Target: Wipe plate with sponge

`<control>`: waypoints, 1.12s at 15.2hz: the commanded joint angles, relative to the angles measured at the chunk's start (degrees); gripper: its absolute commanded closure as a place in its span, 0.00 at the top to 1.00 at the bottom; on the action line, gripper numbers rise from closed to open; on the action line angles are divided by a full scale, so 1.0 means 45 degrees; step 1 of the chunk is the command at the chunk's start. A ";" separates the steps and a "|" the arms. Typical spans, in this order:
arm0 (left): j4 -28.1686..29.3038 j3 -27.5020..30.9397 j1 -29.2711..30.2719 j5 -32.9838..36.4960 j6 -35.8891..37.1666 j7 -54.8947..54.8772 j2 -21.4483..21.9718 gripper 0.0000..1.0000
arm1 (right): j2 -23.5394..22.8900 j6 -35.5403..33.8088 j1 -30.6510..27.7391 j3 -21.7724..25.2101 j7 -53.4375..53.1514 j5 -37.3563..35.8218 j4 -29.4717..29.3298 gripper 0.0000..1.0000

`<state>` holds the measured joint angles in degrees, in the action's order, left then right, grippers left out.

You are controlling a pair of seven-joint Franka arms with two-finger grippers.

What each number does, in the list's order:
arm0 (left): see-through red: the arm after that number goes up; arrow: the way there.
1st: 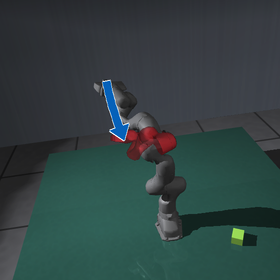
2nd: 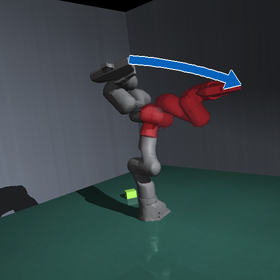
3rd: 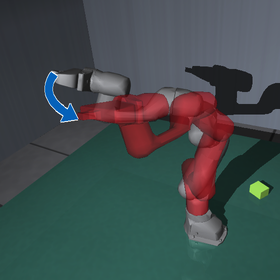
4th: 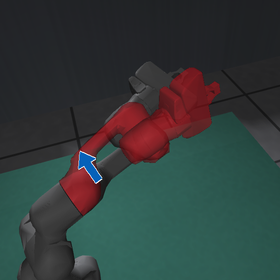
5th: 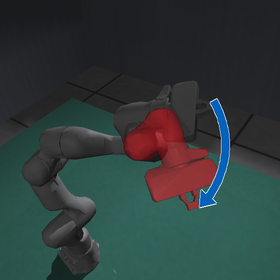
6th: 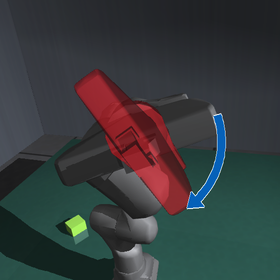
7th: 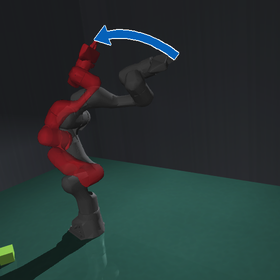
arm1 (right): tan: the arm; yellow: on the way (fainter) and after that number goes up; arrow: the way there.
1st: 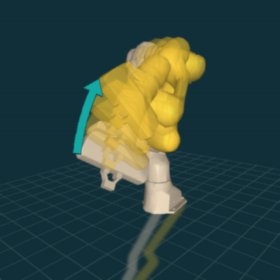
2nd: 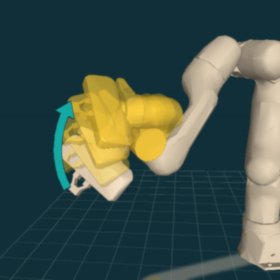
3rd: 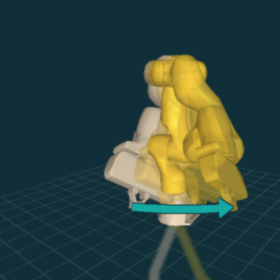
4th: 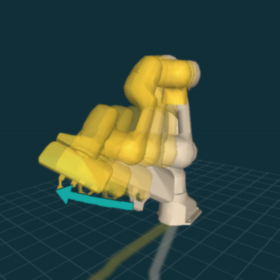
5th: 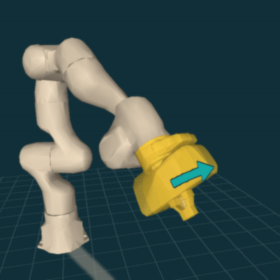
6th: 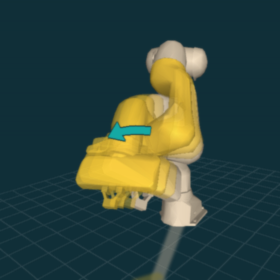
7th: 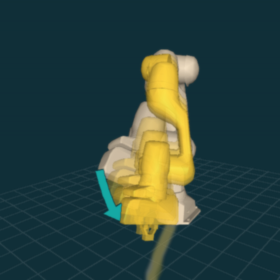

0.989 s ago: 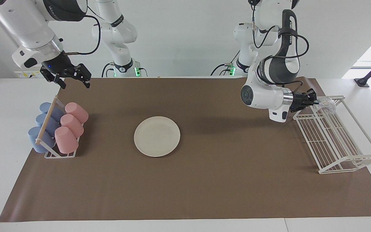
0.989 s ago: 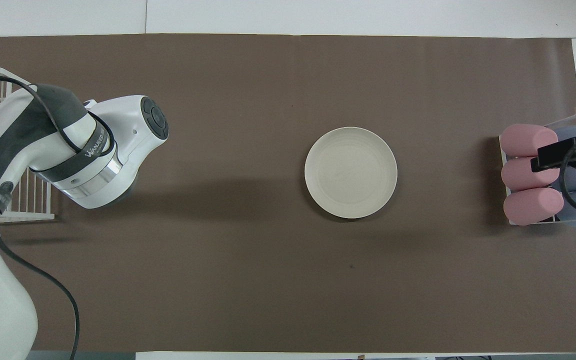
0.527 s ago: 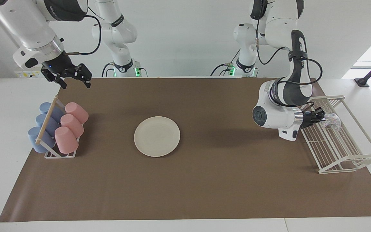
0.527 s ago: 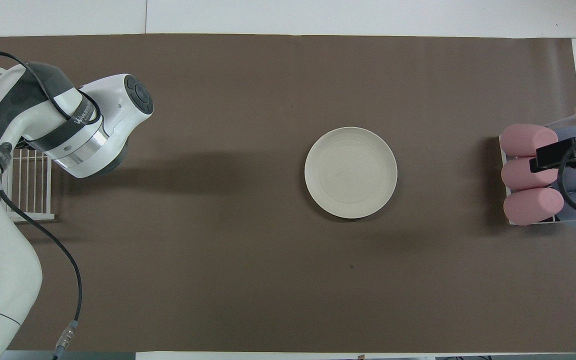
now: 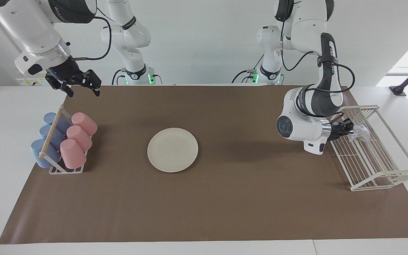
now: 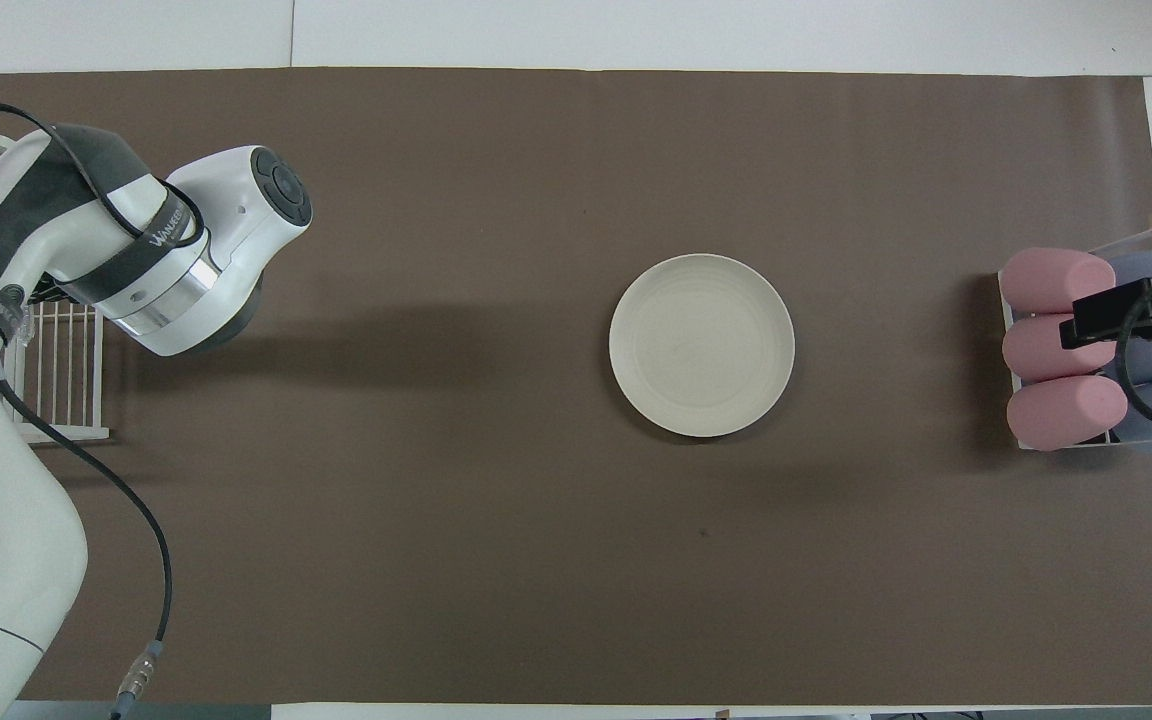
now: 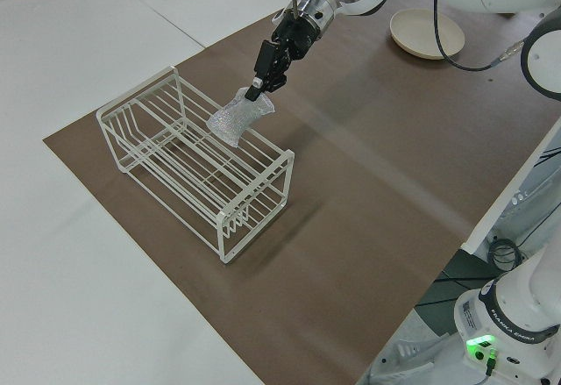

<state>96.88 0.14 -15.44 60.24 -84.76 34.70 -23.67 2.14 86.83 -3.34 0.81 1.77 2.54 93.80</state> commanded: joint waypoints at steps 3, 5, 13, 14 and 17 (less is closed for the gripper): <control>-0.0182 0.0047 -0.0026 -0.0202 -0.0109 0.0102 -0.0013 1.00 | 0.0090 -0.0076 0.0000 -0.0064 -0.0080 -0.0428 0.0014 1.00; -0.0182 0.0047 -0.0006 -0.0202 -0.0128 0.0122 -0.0013 1.00 | 0.0071 -0.0057 0.0000 -0.0064 -0.0080 -0.0544 -0.0025 1.00; -0.0240 0.0028 0.0033 -0.0222 -0.0187 0.0258 -0.0013 1.00 | 0.0071 -0.0037 0.0137 -0.0103 -0.0099 -0.0663 -0.0045 1.00; -0.0318 0.0028 0.0091 -0.0396 -0.0226 0.0239 -0.0013 1.00 | 0.0071 -0.0037 0.0137 -0.0103 -0.0100 -0.0663 -0.0045 1.00; -0.1368 0.0008 0.0479 -0.2517 -0.0673 0.0122 0.0201 1.00 | 0.0071 -0.0037 0.0137 -0.0103 -0.0100 -0.0663 -0.0045 1.00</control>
<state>94.84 0.30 -15.24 54.72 -86.02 35.82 -23.59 2.16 86.83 -2.68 0.60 1.77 0.57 93.69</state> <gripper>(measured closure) 0.000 0.000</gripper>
